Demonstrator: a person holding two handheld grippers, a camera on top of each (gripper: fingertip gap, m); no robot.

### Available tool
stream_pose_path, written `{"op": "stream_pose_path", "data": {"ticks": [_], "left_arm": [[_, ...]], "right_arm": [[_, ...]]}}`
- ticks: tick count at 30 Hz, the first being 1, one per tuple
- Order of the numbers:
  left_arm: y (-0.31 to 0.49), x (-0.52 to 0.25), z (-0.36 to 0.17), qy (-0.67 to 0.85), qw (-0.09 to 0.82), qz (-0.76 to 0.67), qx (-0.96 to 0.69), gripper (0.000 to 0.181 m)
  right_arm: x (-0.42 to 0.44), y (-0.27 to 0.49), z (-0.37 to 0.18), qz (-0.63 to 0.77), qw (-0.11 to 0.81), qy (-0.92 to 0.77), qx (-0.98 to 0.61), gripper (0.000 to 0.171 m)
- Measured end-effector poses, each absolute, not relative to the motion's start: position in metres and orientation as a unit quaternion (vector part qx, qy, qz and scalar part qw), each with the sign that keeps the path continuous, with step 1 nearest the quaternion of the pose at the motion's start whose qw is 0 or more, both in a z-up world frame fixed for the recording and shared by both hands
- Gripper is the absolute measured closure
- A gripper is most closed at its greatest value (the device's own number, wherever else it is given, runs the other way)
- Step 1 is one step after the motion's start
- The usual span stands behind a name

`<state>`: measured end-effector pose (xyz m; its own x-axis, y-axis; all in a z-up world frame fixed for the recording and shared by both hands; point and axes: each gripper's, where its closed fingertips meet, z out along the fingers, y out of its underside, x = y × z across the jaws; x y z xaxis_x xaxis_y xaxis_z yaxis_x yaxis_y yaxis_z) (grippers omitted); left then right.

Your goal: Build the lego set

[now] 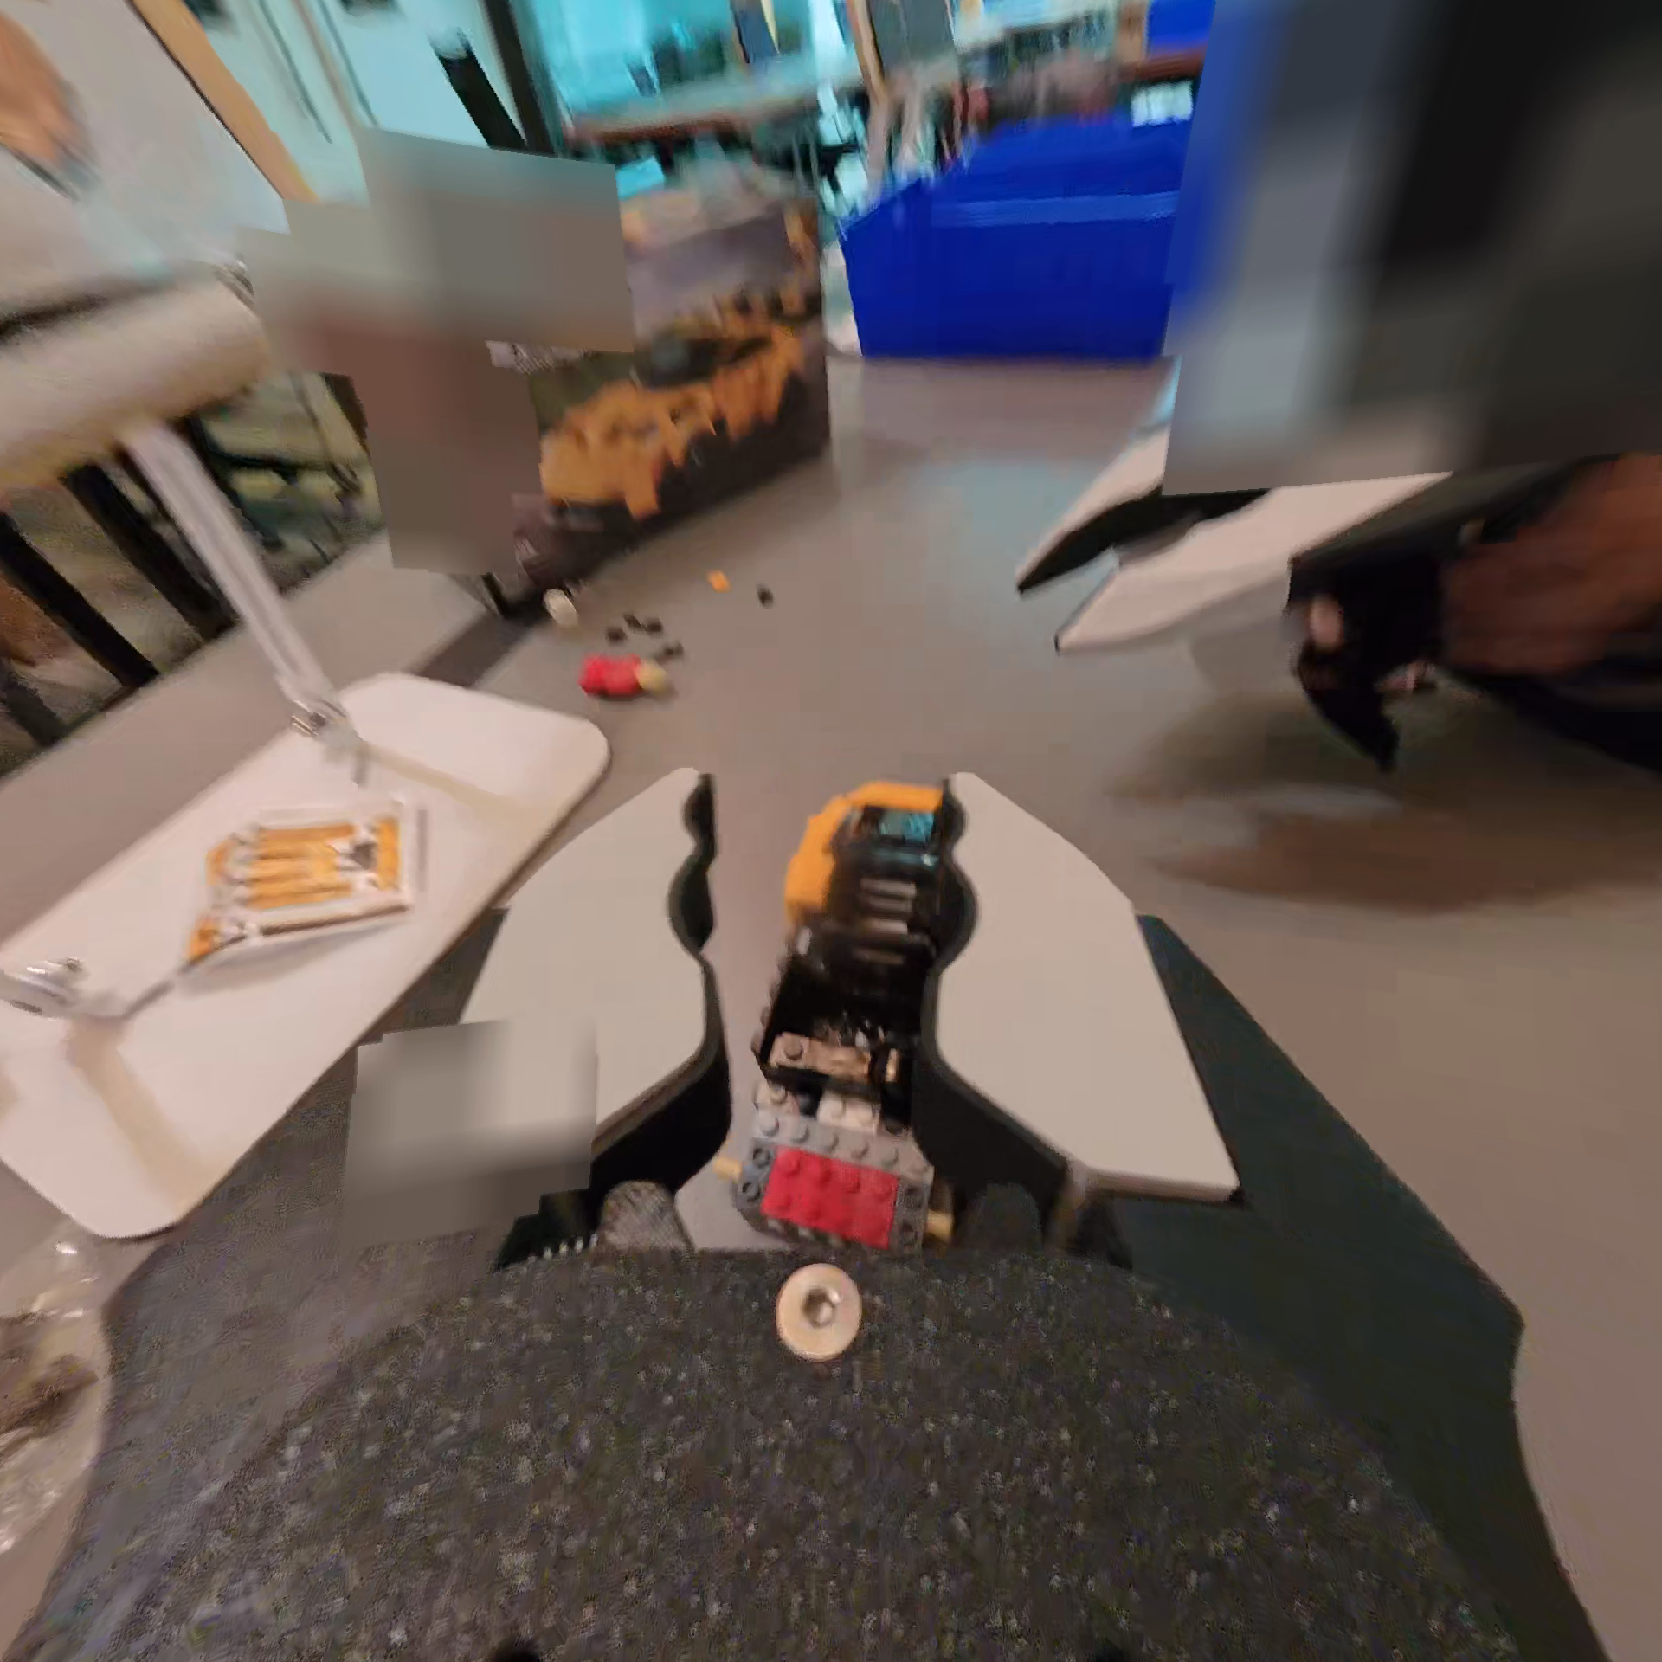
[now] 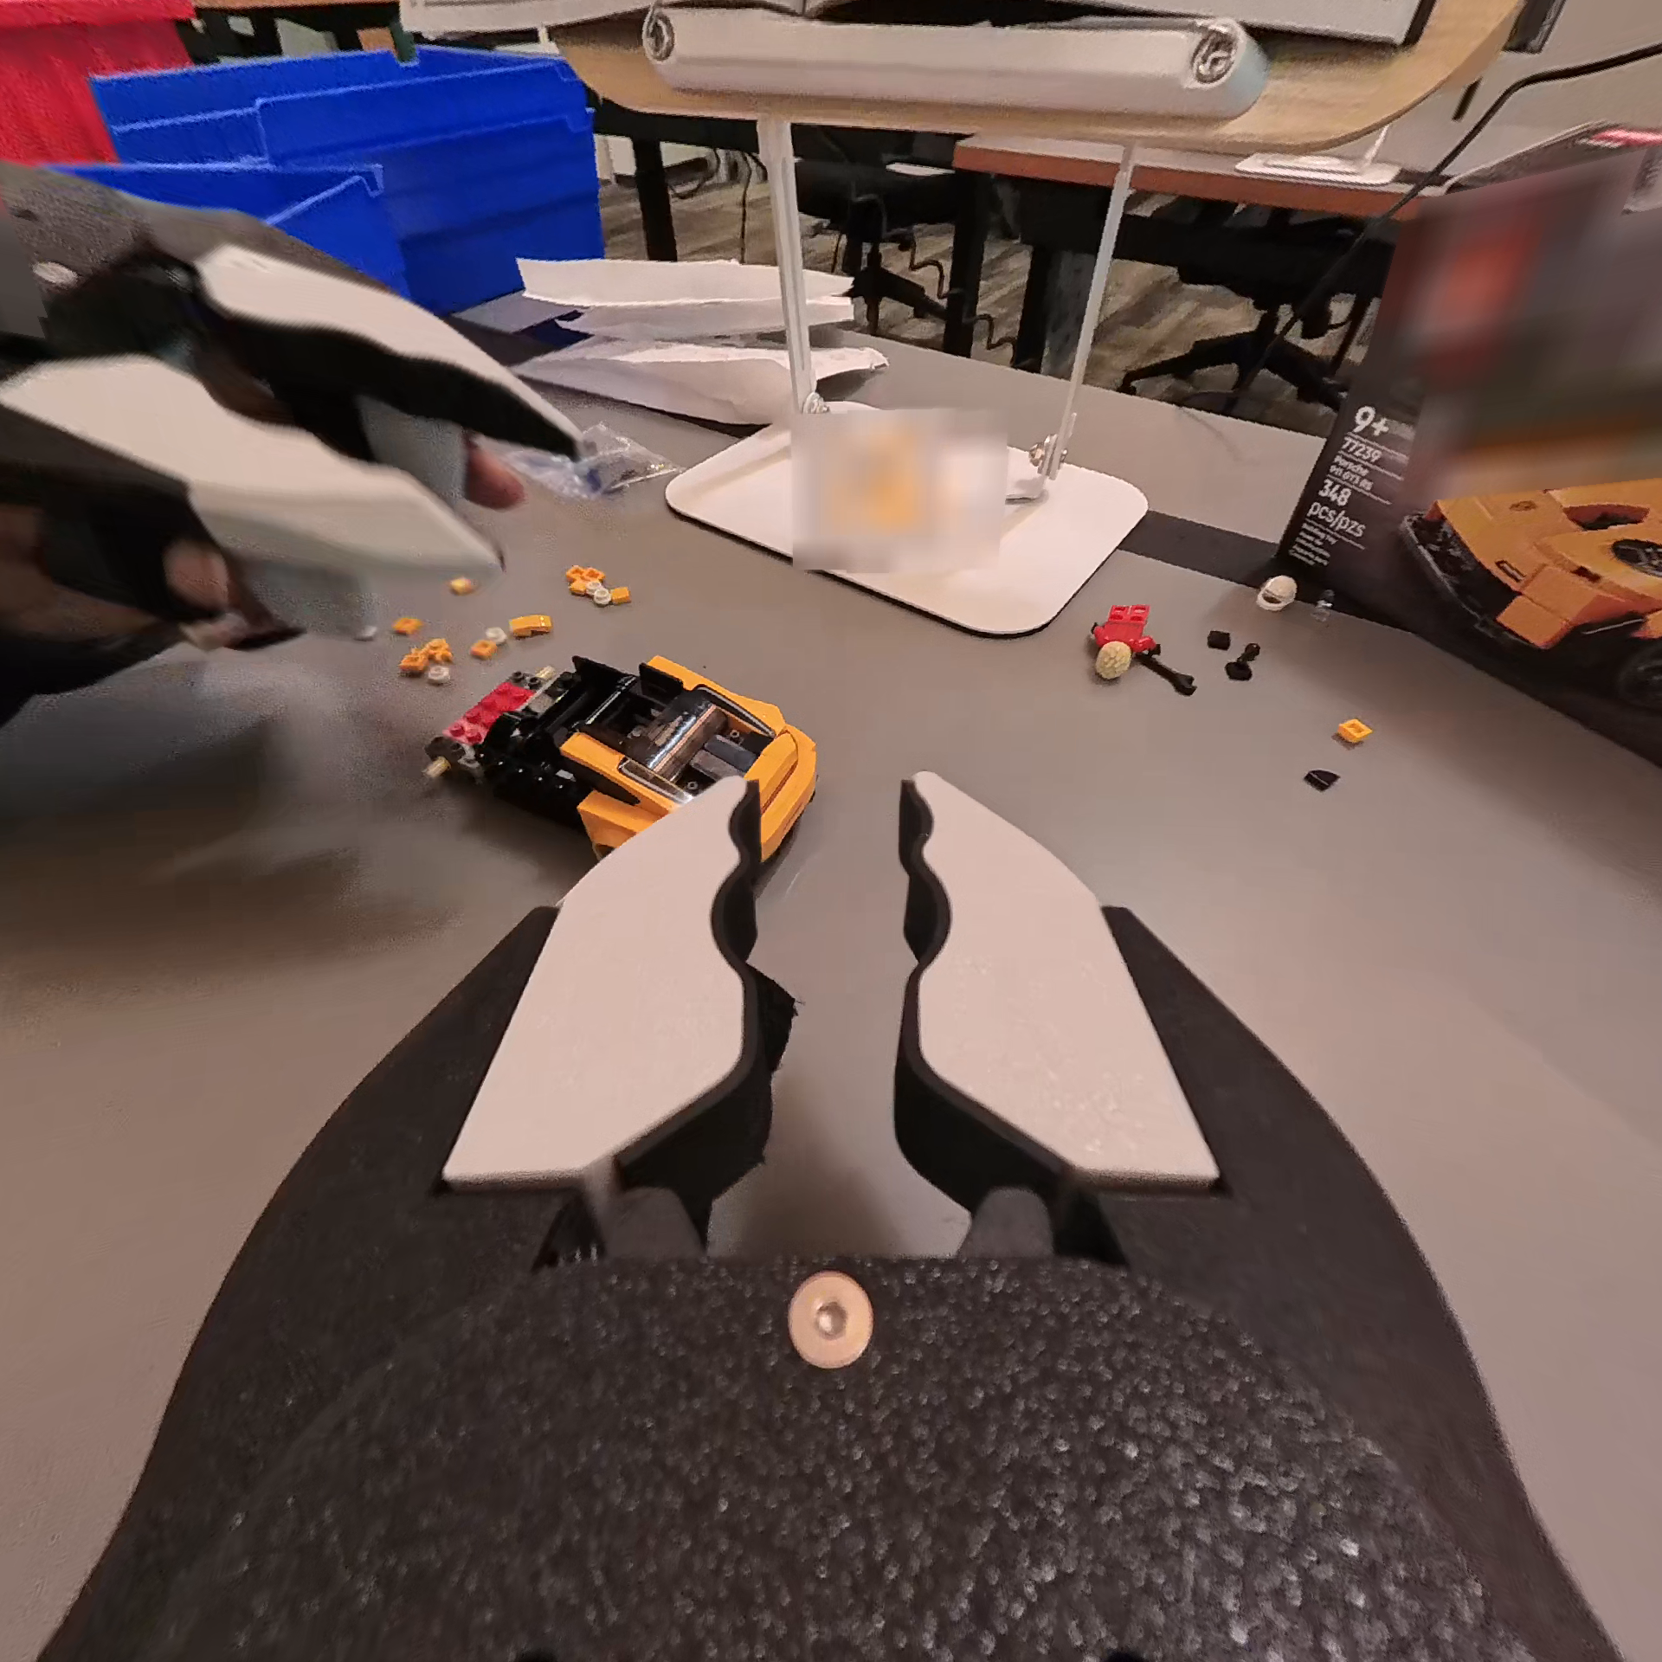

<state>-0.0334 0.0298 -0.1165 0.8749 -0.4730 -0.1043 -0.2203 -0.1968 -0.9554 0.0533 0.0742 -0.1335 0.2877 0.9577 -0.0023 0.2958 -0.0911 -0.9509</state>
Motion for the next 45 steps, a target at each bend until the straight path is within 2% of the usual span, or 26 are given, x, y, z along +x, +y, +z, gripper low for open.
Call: {"op": "stream_pose_path", "data": {"ticks": [3, 9, 13, 21, 24, 28, 31, 39, 45], "left_arm": [[0.022, -0.040, -0.080, 0.186, 0.658, -0.108, -0.721, 0.180], [0.010, -0.053, -0.045, 0.098, 0.728, -0.097, -0.672, 0.181], [0.013, -0.069, -0.030, 0.059, 0.747, -0.060, -0.659, 0.181], [0.037, -0.147, 0.009, -0.052, 0.768, 0.023, -0.638, 0.181], [0.042, -0.174, 0.030, -0.080, 0.778, 0.058, -0.620, 0.181], [0.031, -0.189, 0.035, -0.092, 0.776, 0.087, -0.617, 0.181], [0.026, -0.194, 0.031, -0.093, 0.772, 0.104, -0.620, 0.181], [0.036, -0.195, 0.010, -0.088, 0.765, 0.113, -0.628, 0.181], [0.037, -0.196, 0.006, -0.090, 0.762, 0.108, -0.632, 0.181]], "right_arm": [[0.053, 0.074, -0.130, 0.358, 0.475, -0.479, -0.645, 0.143], [0.038, 0.070, -0.111, 0.369, 0.510, -0.487, -0.606, 0.150], [0.018, 0.071, -0.075, 0.374, 0.553, -0.487, -0.563, 0.171], [-0.051, 0.106, 0.026, 0.387, 0.631, -0.428, -0.518, 0.171], [-0.067, 0.122, 0.049, 0.387, 0.652, -0.390, -0.522, 0.171], [-0.064, 0.134, 0.046, 0.399, 0.663, -0.352, -0.528, 0.171], [-0.062, 0.147, 0.032, 0.357, 0.675, -0.368, -0.531, 0.171], [-0.070, 0.155, 0.004, 0.362, 0.654, -0.376, -0.548, 0.171], [-0.071, 0.153, 0.003, 0.358, 0.653, -0.379, -0.550, 0.171]]}}
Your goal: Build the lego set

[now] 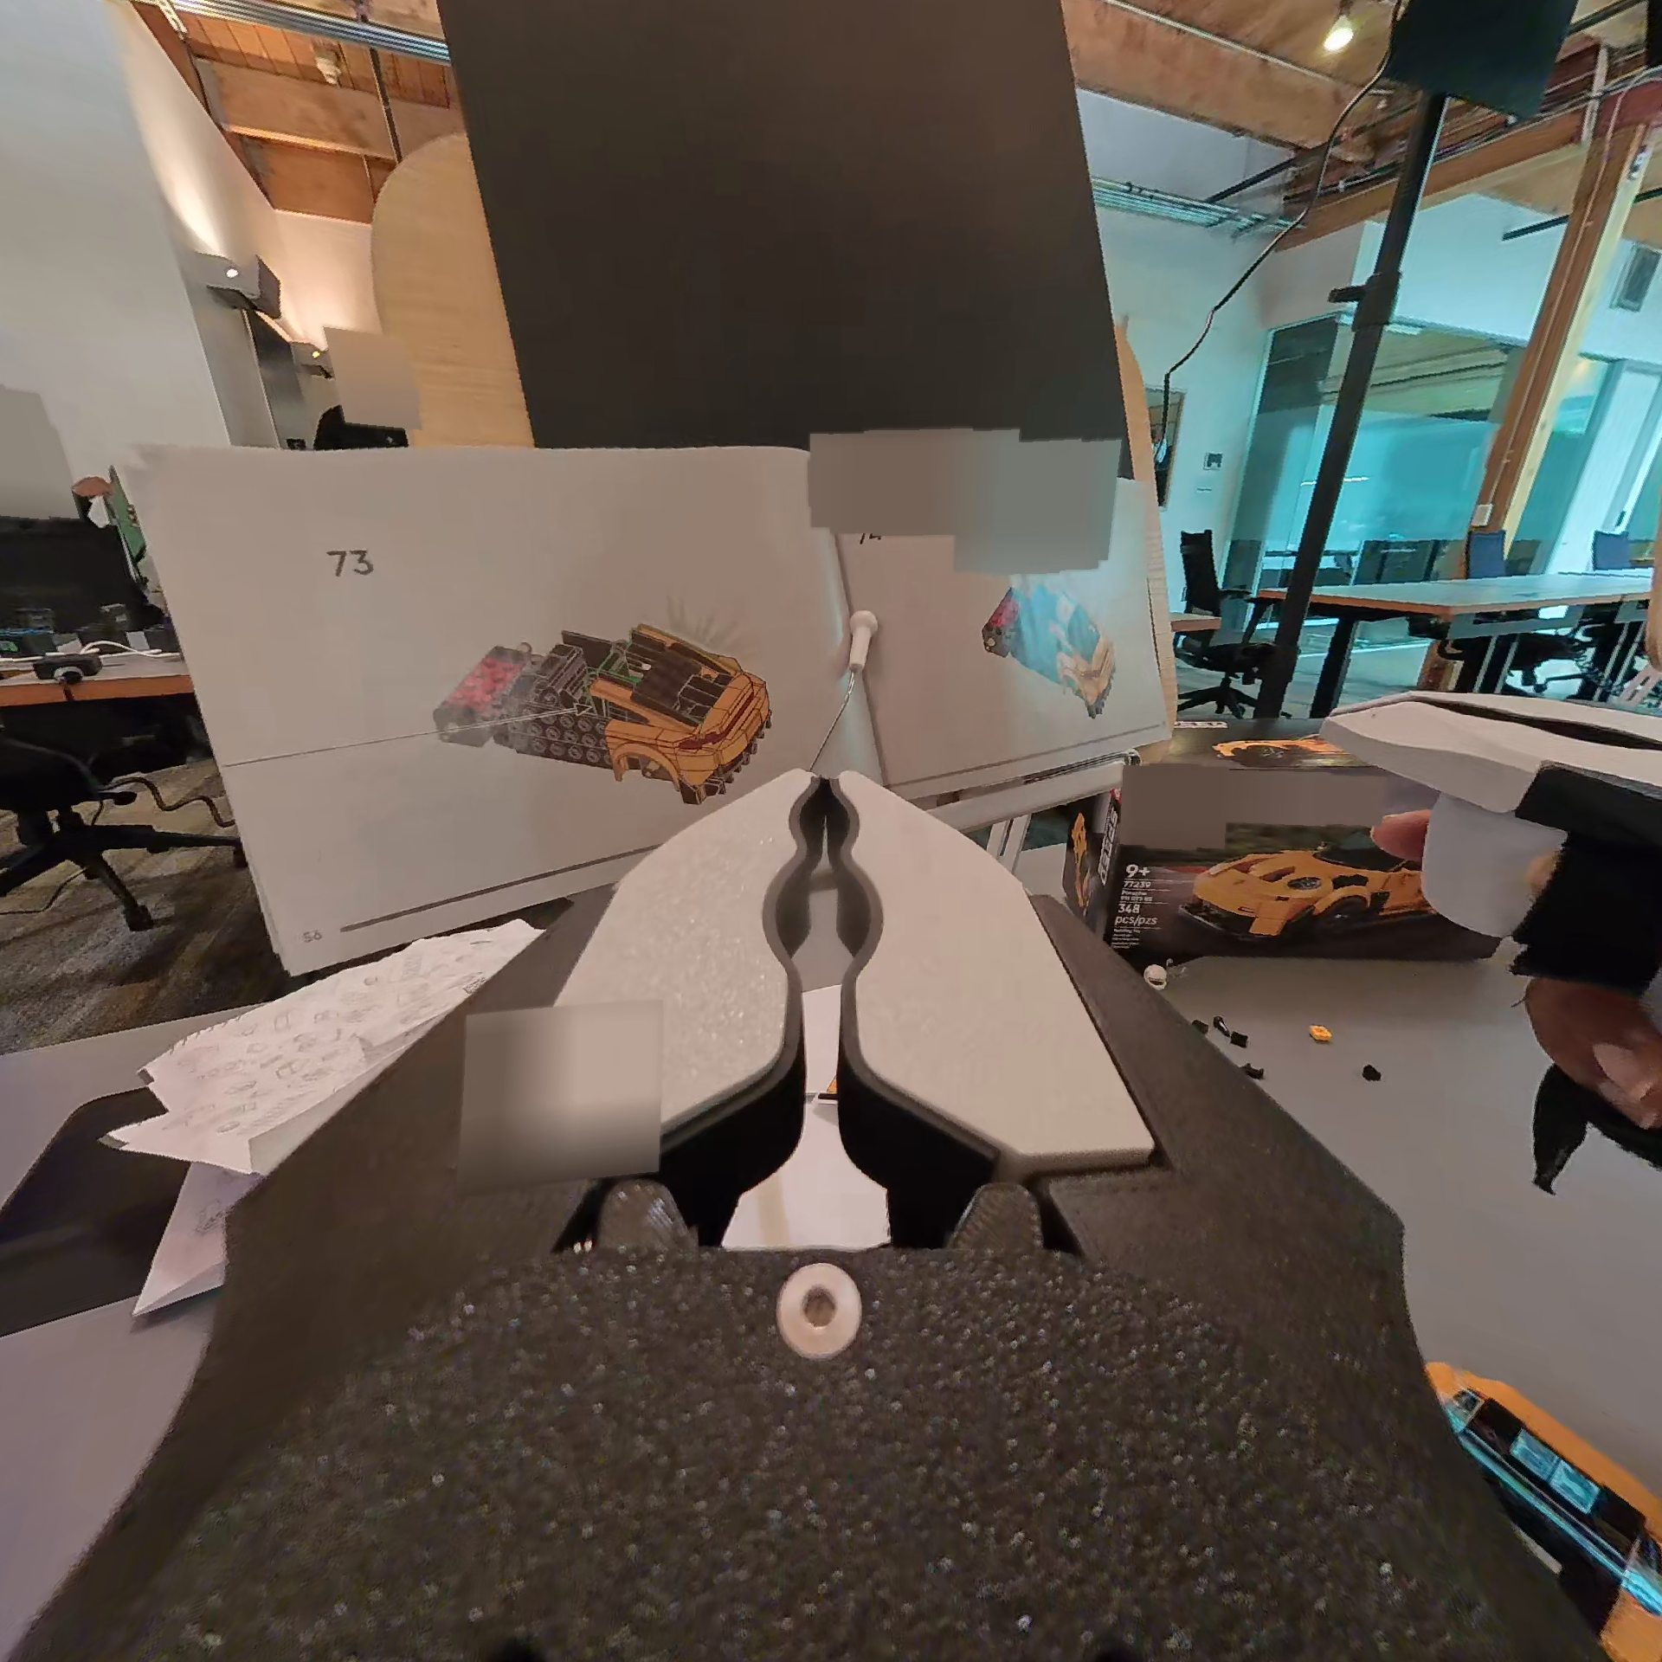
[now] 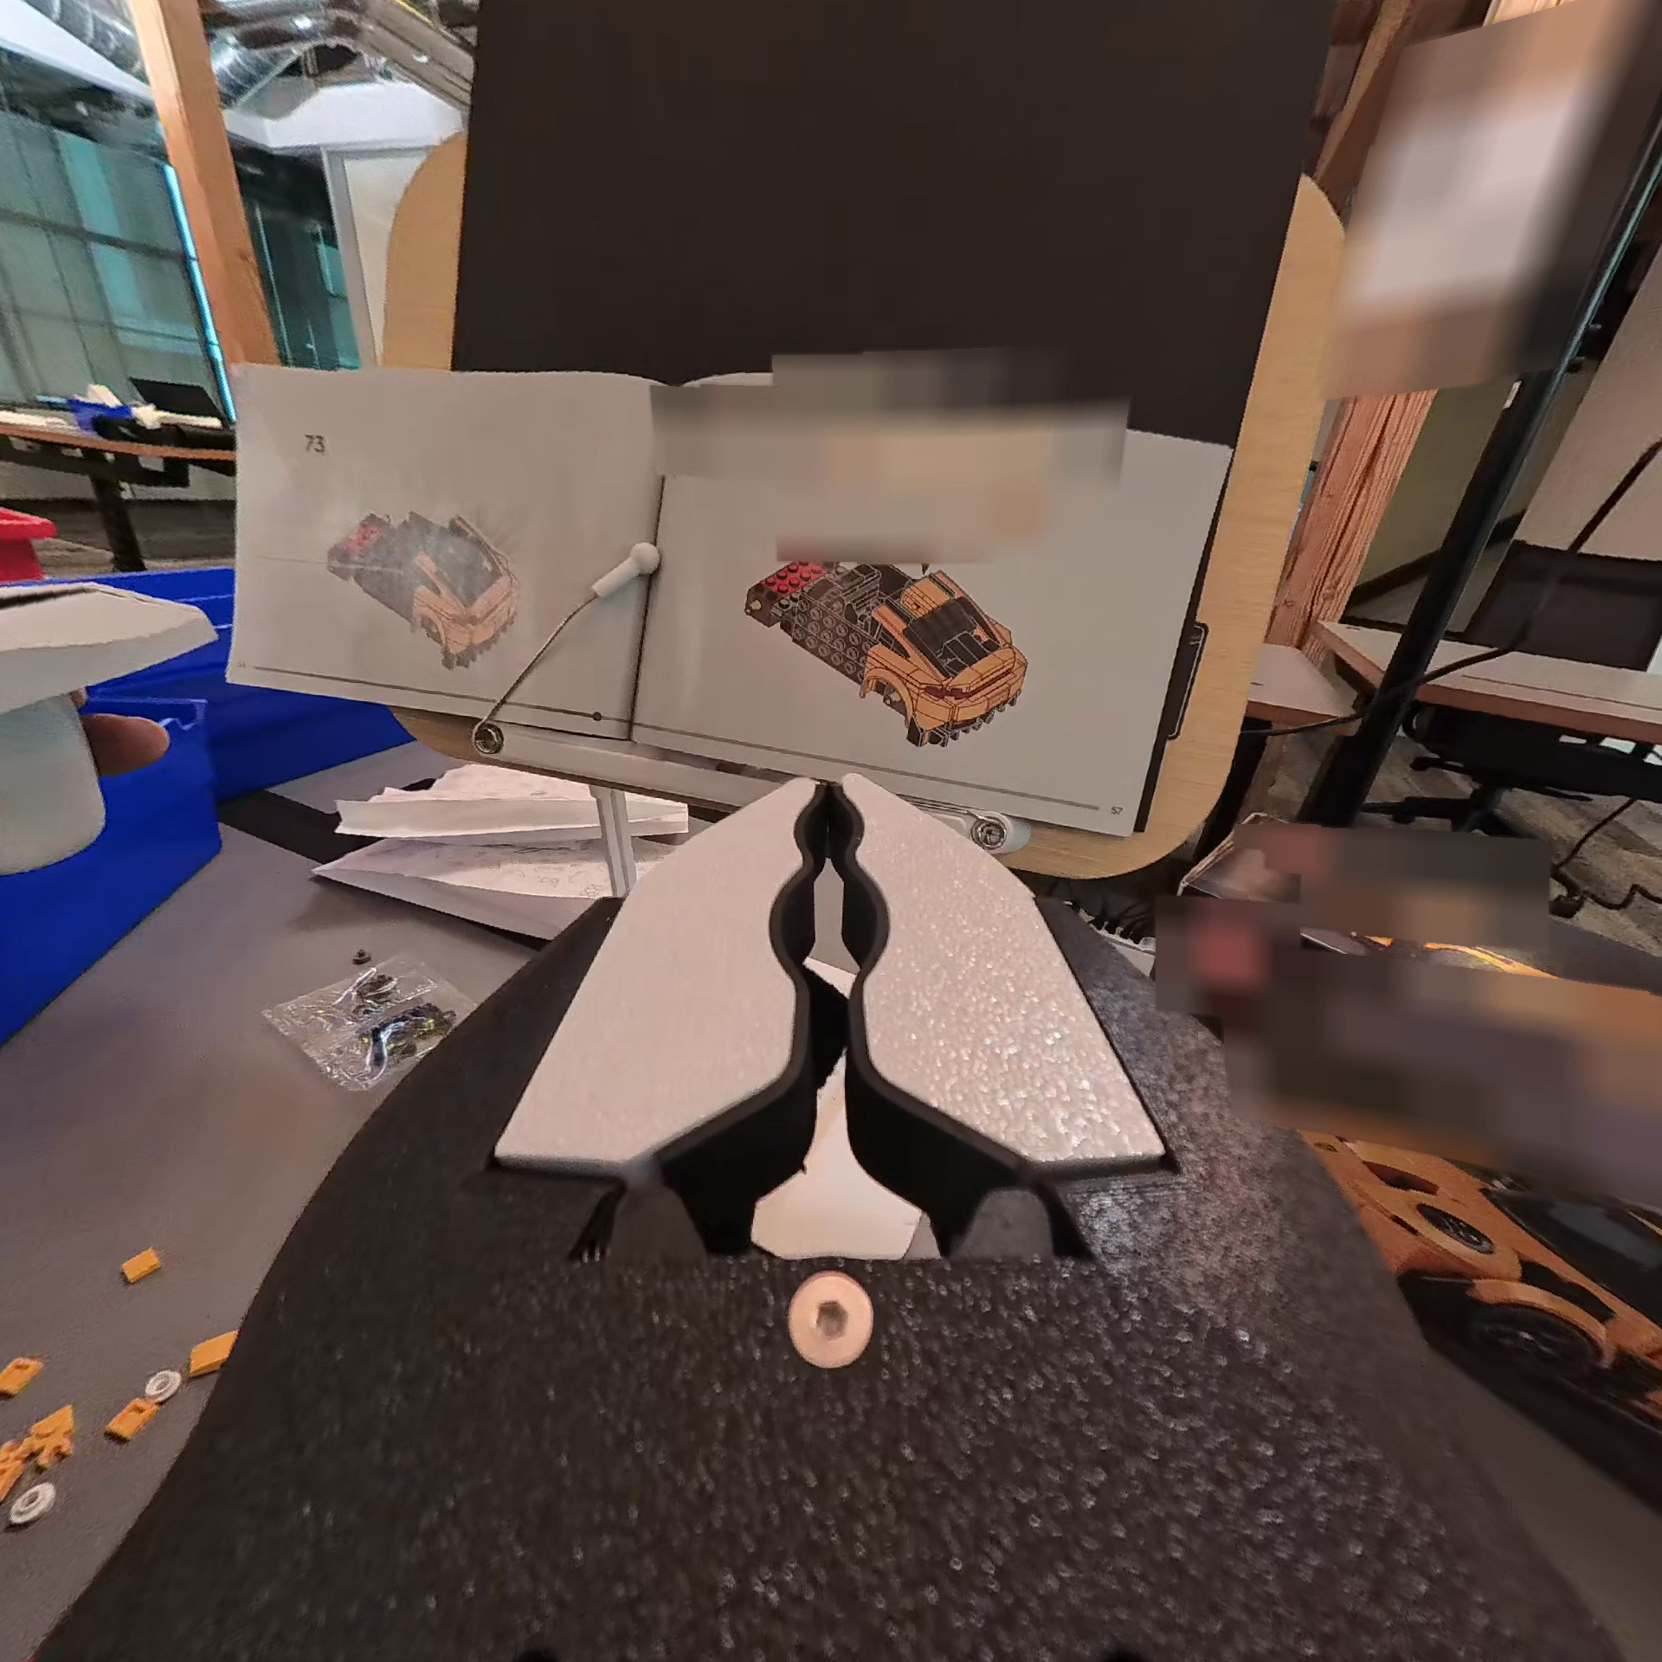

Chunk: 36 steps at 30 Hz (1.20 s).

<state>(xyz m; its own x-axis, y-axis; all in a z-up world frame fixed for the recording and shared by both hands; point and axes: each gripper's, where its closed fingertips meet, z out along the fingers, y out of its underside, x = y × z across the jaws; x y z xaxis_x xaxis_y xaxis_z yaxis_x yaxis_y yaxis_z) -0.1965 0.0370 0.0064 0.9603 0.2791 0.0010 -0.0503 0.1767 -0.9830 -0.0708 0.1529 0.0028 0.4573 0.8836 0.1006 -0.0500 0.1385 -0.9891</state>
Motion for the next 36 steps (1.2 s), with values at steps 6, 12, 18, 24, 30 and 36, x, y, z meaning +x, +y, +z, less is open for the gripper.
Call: {"op": "stream_pose_path", "data": {"ticks": [6, 12, 18, 24, 30, 36], "left_arm": [[0.033, -0.191, 0.016, -0.084, 0.763, 0.109, -0.632, 0.181], [0.029, -0.195, 0.021, -0.099, 0.757, 0.087, -0.639, 0.181], [0.028, -0.198, 0.025, -0.093, 0.761, 0.106, -0.633, 0.181], [0.027, -0.194, 0.028, -0.079, 0.762, 0.121, -0.631, 0.181], [0.030, -0.196, 0.022, -0.077, 0.756, 0.113, -0.640, 0.181], [0.036, -0.197, 0.010, -0.075, 0.744, 0.107, -0.656, 0.181]], "right_arm": [[-0.072, 0.144, 0.008, 0.351, 0.659, -0.388, -0.541, 0.171], [-0.080, 0.139, 0.002, 0.344, 0.658, -0.403, -0.535, 0.171], [-0.096, 0.131, 0.007, 0.321, 0.676, -0.420, -0.513, 0.171], [-0.136, 0.136, 0.042, 0.326, 0.687, -0.425, -0.491, 0.169], [-0.173, 0.152, 0.057, 0.309, 0.688, -0.433, -0.494, 0.169], [-0.188, 0.156, 0.053, 0.301, 0.683, -0.446, -0.494, 0.171]]}}
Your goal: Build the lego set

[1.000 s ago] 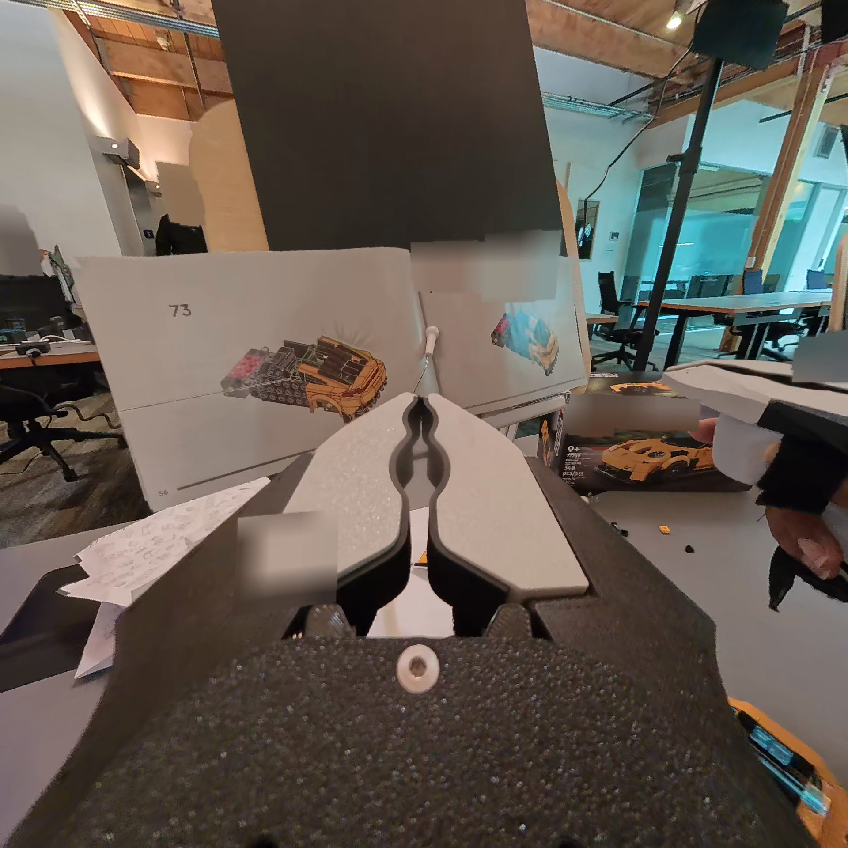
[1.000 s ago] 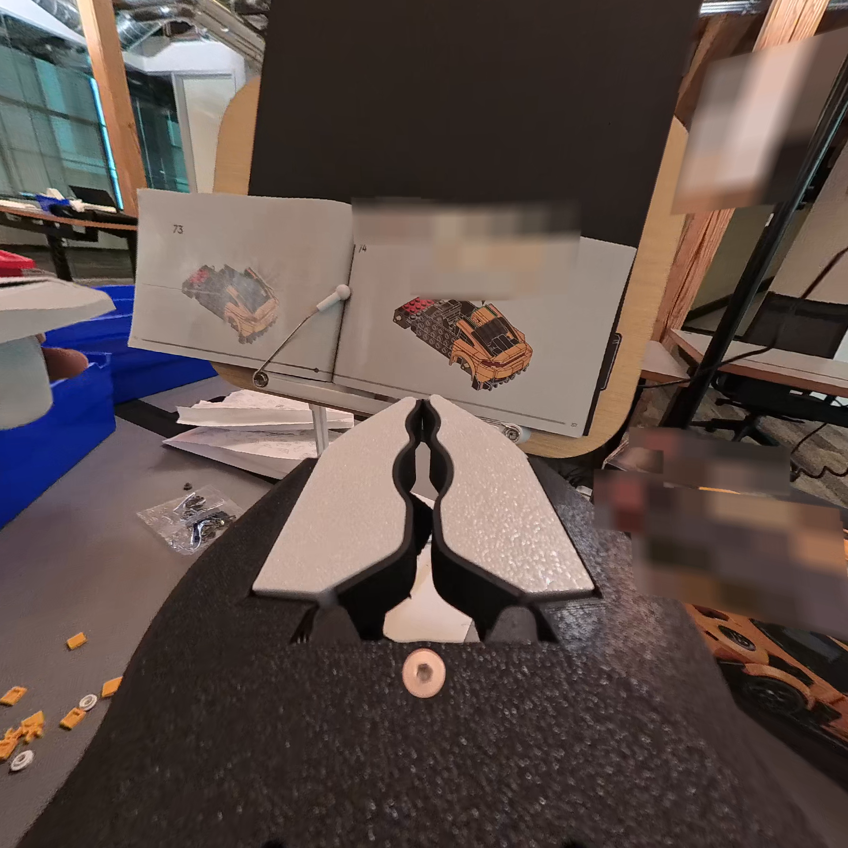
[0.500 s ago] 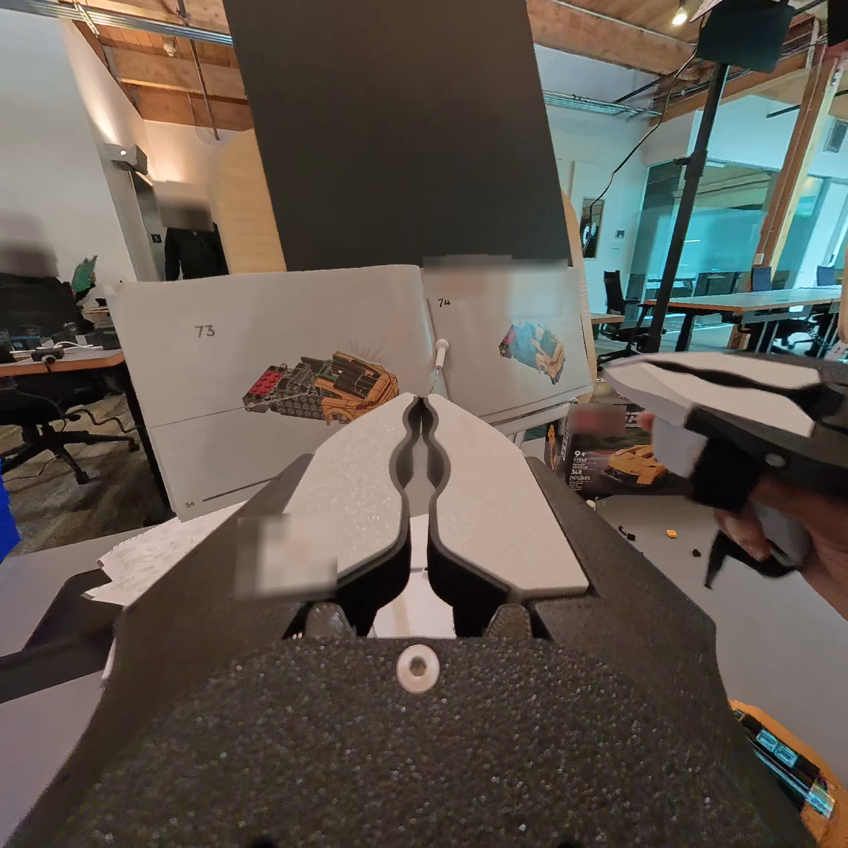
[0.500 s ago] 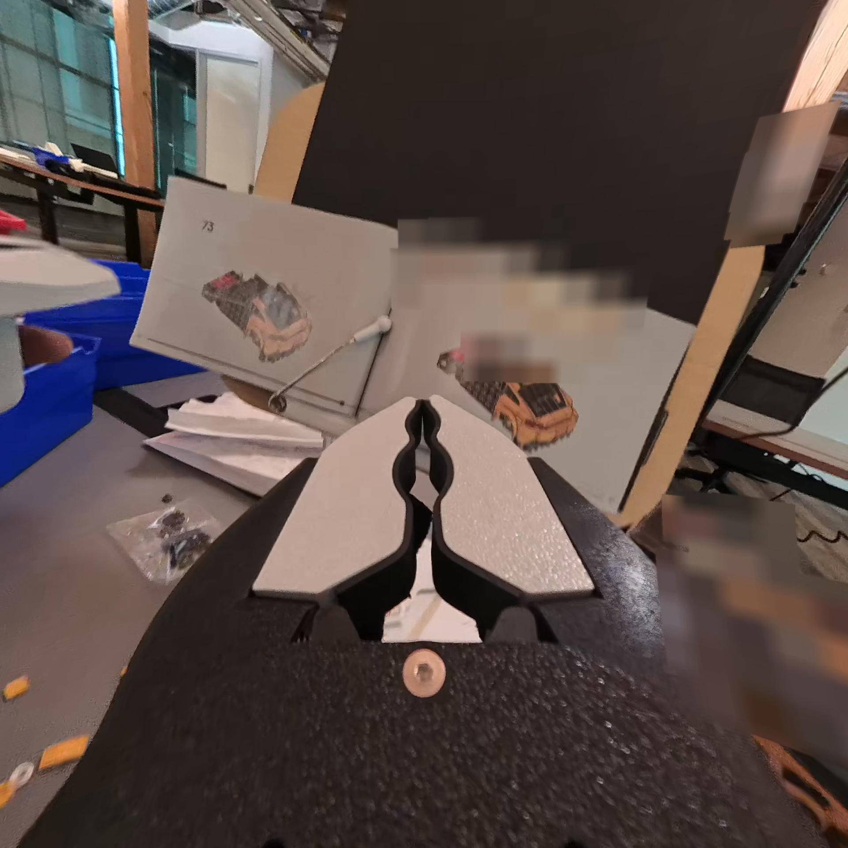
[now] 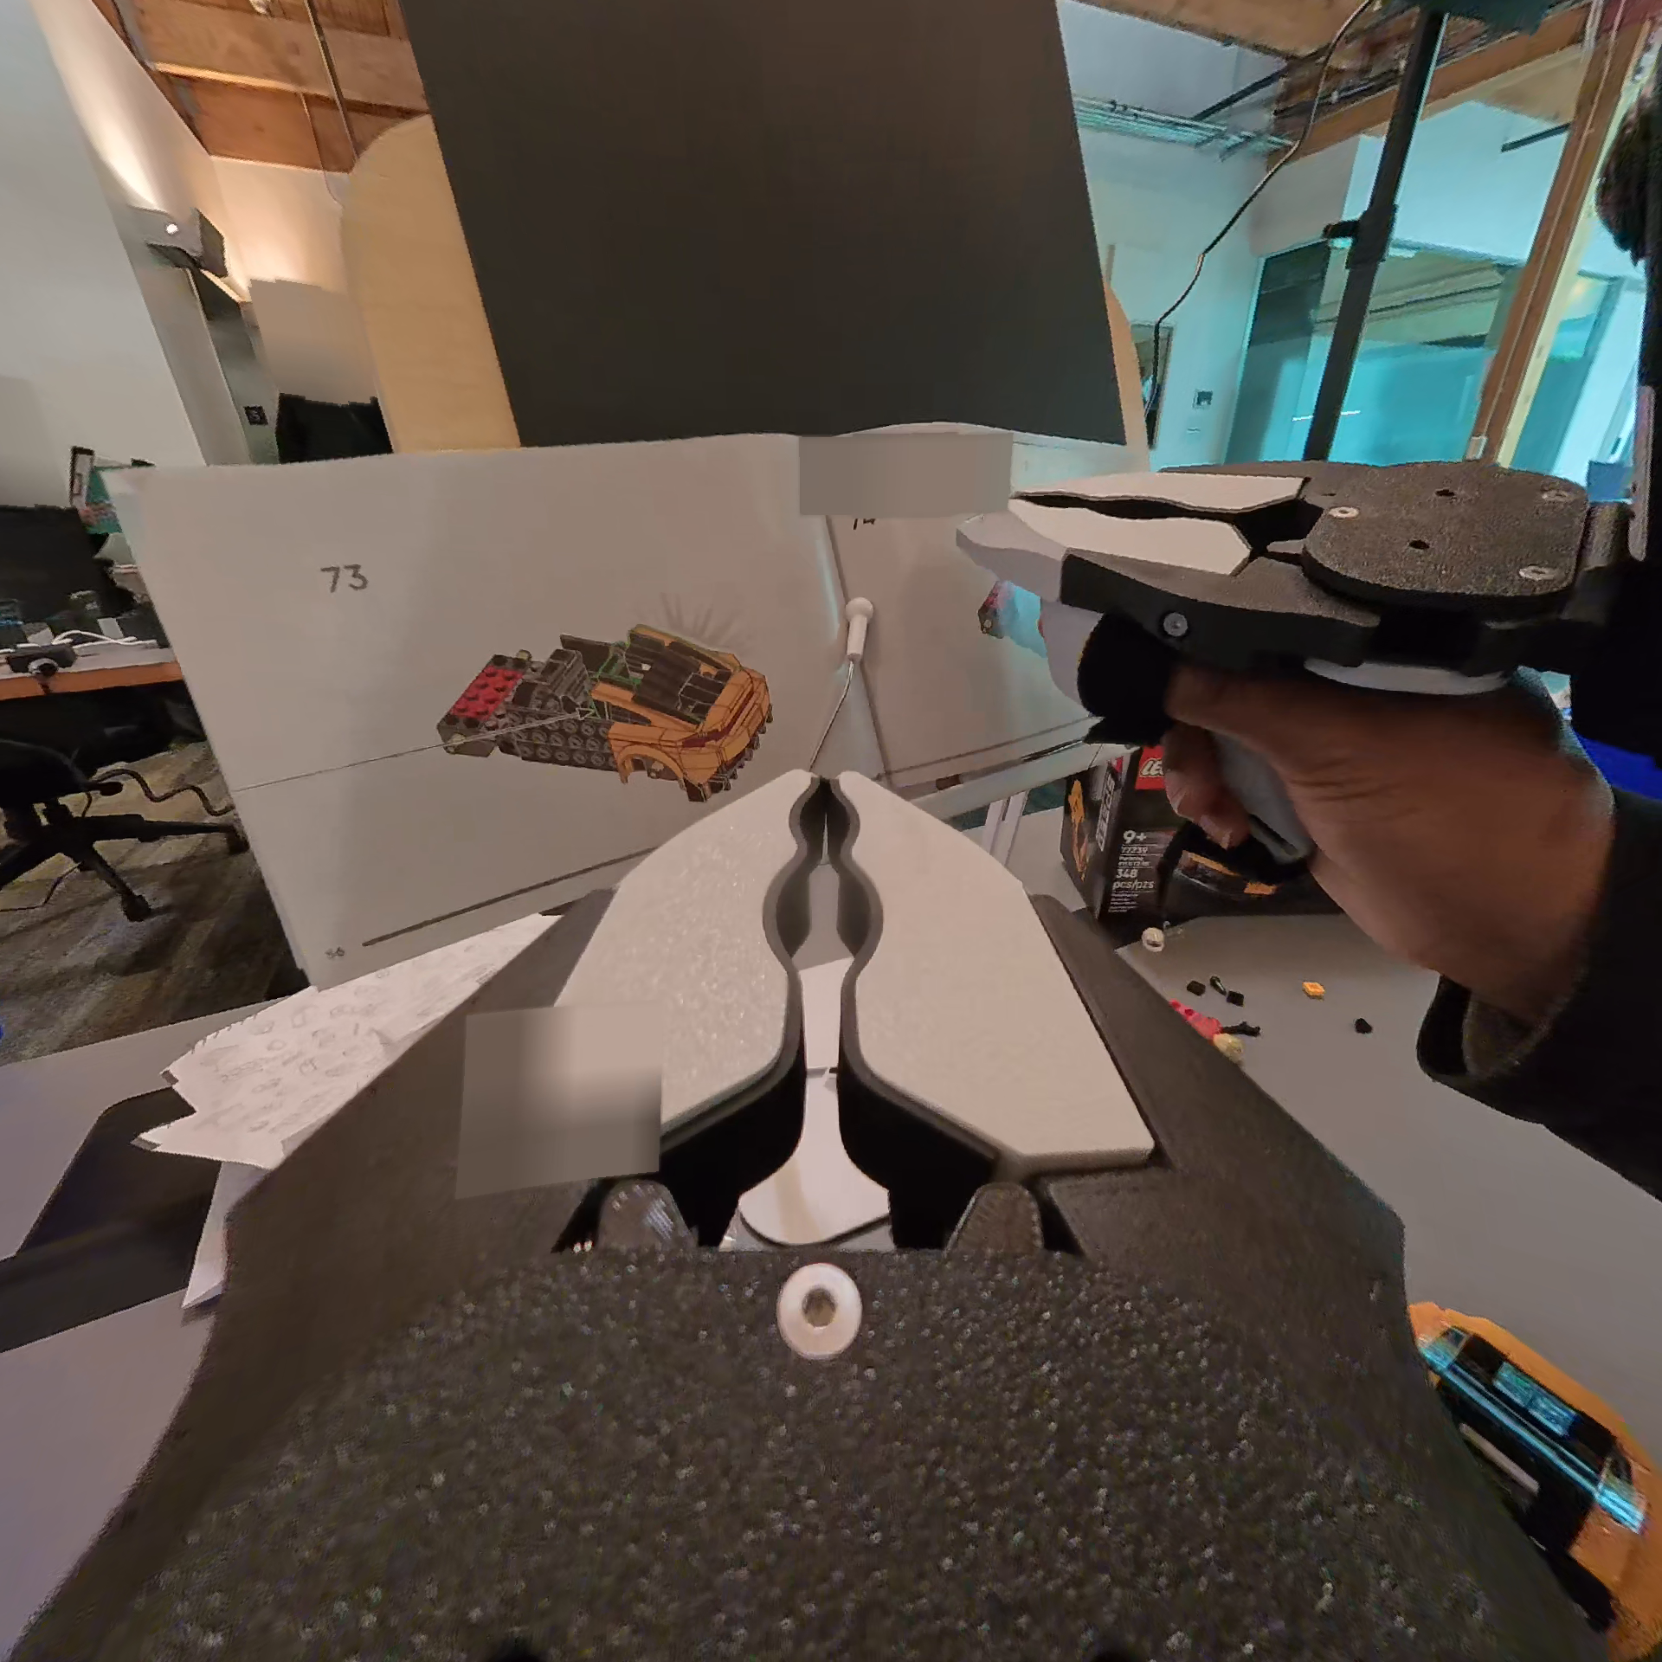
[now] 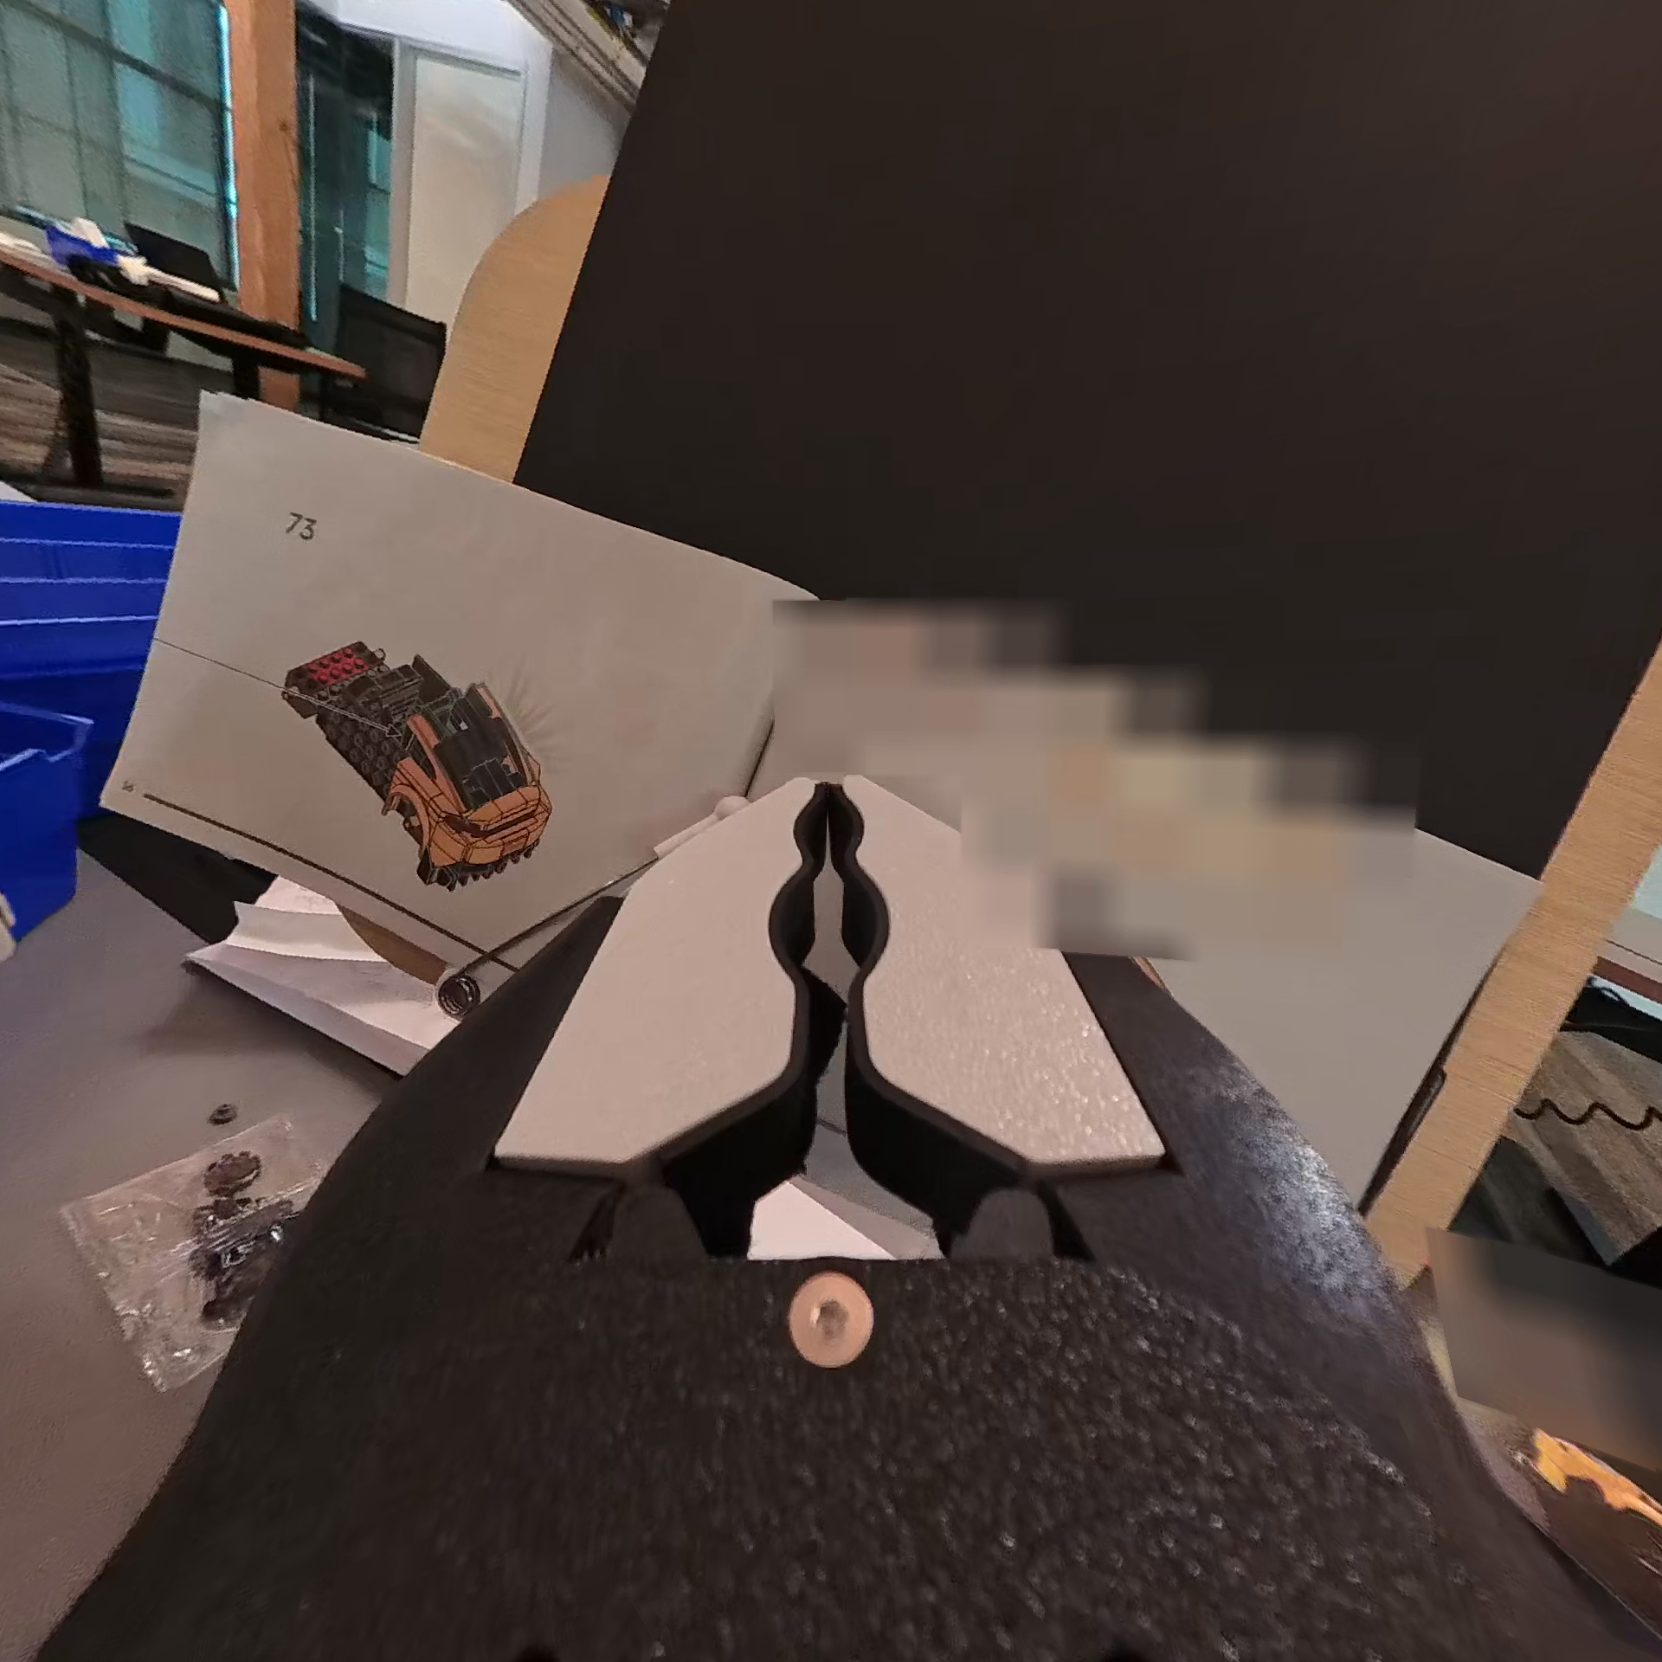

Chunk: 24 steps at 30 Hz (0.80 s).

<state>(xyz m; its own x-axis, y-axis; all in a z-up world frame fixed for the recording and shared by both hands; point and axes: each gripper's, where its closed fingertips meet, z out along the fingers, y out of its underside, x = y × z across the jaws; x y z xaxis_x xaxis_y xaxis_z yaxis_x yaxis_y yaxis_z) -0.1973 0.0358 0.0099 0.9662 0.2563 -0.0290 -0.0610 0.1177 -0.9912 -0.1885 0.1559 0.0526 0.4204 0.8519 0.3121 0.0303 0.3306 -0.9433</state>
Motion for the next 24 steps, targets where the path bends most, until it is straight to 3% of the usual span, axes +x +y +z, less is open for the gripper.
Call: {"op": "stream_pose_path", "data": {"ticks": [24], "left_arm": [[0.0298, -0.2057, 0.0108, -0.090, 0.751, 0.121, -0.643, 0.181]], "right_arm": [[-0.1909, 0.1619, 0.0571, 0.305, 0.685, -0.438, -0.495, 0.170]]}}
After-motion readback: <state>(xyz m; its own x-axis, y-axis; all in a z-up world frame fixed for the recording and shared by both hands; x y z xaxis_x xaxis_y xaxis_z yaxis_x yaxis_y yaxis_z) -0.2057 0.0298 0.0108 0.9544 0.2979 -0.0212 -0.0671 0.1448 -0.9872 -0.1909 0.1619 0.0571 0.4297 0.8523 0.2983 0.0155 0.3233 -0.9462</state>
